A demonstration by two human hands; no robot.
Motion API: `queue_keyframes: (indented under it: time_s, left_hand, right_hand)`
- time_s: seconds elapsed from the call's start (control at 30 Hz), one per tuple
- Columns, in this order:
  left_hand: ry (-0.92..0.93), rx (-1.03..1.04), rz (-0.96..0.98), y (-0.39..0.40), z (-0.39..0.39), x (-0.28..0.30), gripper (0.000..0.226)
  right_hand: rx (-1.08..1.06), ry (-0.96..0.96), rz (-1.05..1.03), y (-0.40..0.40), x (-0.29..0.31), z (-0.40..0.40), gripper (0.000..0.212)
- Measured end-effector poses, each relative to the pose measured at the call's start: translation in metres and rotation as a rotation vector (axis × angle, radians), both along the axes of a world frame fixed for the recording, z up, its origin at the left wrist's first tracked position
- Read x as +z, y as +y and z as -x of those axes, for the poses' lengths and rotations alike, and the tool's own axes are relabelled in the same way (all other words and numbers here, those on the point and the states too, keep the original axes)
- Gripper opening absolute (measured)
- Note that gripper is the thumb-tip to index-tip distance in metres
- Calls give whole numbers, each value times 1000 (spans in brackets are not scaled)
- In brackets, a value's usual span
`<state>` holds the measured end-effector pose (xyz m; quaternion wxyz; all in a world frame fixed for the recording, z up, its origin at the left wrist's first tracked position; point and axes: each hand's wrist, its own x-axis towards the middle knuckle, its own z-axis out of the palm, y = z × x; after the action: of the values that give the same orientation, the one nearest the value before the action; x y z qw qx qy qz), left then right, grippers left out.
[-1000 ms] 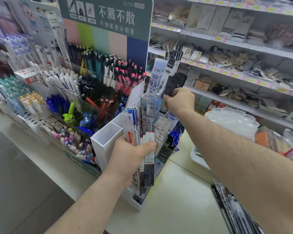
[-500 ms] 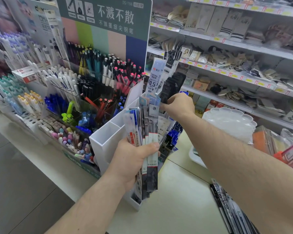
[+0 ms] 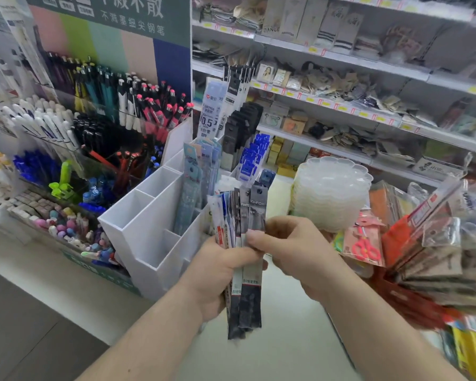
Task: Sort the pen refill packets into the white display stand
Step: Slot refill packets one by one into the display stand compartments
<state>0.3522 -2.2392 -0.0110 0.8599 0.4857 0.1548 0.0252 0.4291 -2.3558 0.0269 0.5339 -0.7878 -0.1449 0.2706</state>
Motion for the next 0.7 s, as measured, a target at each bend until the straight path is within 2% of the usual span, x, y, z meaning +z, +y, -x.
queue_keyframes:
  time_s: [0.1, 0.23, 0.33, 0.47, 0.53, 0.63, 0.7]
  left_hand:
    - [35, -112, 66, -6, -1, -4, 36]
    - [116, -186, 144, -8, -2, -11, 38]
    - [157, -133, 98, -11, -4, -16, 30]
    - [127, -150, 43, -17, -6, -16, 48]
    - [133, -142, -20, -17, -5, -19, 44]
    - [124, -127, -130, -21, -6, -23, 32]
    - [100, -139, -152, -25, -6, -26, 36]
  right_hand:
    - [-103, -33, -31, -11, -14, 3, 32]
    - [-209, 0, -107, -31, -25, 1, 32]
    - [-245, 79, -192, -44, -31, 2, 34]
    - [-135, 162, -279, -57, -28, 3, 21]
    - [-90, 203, -299, -59, -25, 3, 18]
    - [-141, 171, -308, -56, -30, 5, 6]
    - [-185, 149, -299, -53, -38, 8, 15]
